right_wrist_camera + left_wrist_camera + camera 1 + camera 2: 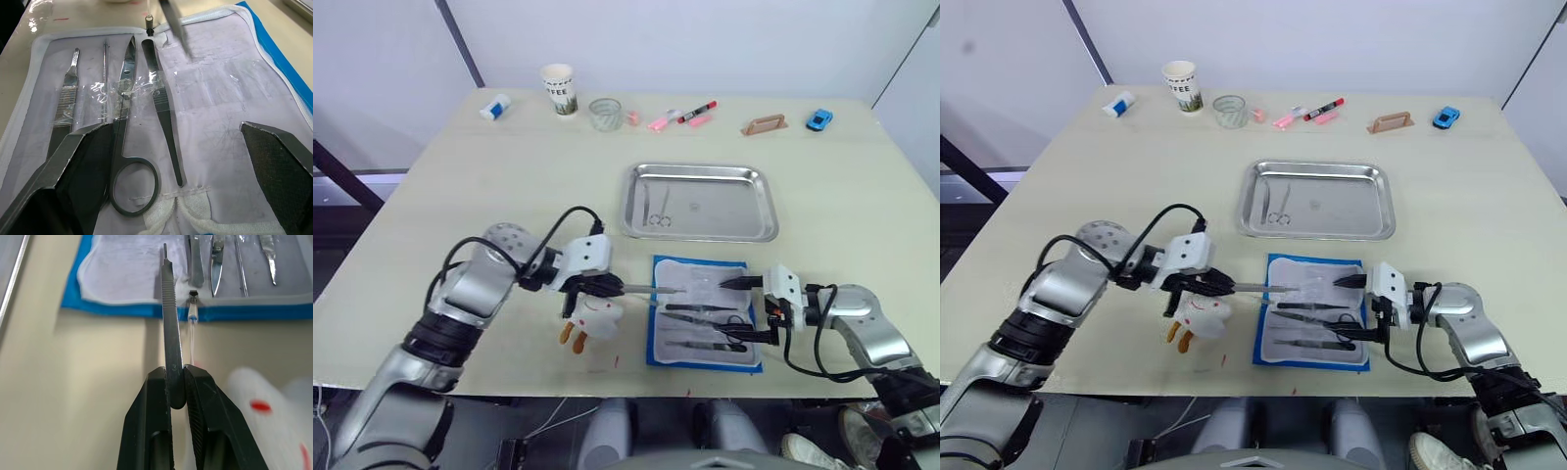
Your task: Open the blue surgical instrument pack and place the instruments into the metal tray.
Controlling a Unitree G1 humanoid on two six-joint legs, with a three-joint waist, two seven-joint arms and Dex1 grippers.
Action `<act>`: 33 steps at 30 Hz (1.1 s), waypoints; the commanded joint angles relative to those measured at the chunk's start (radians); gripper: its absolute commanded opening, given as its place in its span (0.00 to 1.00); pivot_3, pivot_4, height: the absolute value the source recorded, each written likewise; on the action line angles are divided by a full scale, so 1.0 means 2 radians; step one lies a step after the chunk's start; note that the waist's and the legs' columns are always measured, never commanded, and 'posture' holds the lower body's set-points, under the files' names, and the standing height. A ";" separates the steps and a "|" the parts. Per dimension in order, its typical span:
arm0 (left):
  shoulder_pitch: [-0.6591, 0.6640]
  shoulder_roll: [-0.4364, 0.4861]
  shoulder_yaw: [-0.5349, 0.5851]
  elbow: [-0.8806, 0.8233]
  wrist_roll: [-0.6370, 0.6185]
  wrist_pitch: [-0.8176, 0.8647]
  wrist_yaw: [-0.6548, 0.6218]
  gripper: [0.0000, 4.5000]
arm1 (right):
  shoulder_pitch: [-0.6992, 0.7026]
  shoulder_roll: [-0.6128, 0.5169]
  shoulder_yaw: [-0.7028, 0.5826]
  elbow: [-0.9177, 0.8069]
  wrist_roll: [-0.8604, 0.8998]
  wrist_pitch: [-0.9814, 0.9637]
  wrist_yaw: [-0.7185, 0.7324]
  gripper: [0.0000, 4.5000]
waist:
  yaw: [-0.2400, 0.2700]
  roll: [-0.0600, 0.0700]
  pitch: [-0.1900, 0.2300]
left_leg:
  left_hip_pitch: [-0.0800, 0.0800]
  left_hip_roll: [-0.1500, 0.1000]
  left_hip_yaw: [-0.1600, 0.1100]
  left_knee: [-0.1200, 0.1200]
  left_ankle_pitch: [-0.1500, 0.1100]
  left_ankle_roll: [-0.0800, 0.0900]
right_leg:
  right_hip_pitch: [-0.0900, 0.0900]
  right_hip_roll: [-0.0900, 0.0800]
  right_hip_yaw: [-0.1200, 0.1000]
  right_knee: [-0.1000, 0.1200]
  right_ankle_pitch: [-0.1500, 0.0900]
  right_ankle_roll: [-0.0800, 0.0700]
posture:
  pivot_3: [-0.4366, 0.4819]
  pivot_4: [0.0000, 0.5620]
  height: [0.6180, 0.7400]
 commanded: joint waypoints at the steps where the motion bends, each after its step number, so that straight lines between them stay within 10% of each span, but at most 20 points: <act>1: 0.006 0.016 0.033 -0.030 -0.025 0.012 0.001 0.01 | 0.011 -0.006 0.016 0.027 -0.031 0.008 0.001 1.00 | 0.001 0.000 0.000 | 0.000 0.000 0.000 0.000 0.000 0.000 | 0.000 0.000 0.000 0.000 0.000 0.000 | 0.48 0.27 1.00; 19: -0.104 -0.258 0.091 -0.070 -0.038 0.334 0.419 0.01 | -0.006 -0.009 0.014 0.040 -0.031 0.008 0.011 1.00 | 0.000 0.000 0.000 | 0.000 -0.001 -0.002 0.000 0.000 0.000 | 0.000 0.000 0.000 0.000 0.000 0.000 | 0.48 0.27 1.00; 33: -0.185 -0.475 0.104 0.112 0.029 0.303 0.669 0.01 | -0.007 -0.015 0.015 0.034 -0.032 0.011 0.017 1.00 | 0.001 0.000 0.000 | 0.000 -0.002 -0.003 0.001 0.000 0.000 | 0.001 0.000 0.000 0.000 0.000 0.000 | 0.48 0.27 1.00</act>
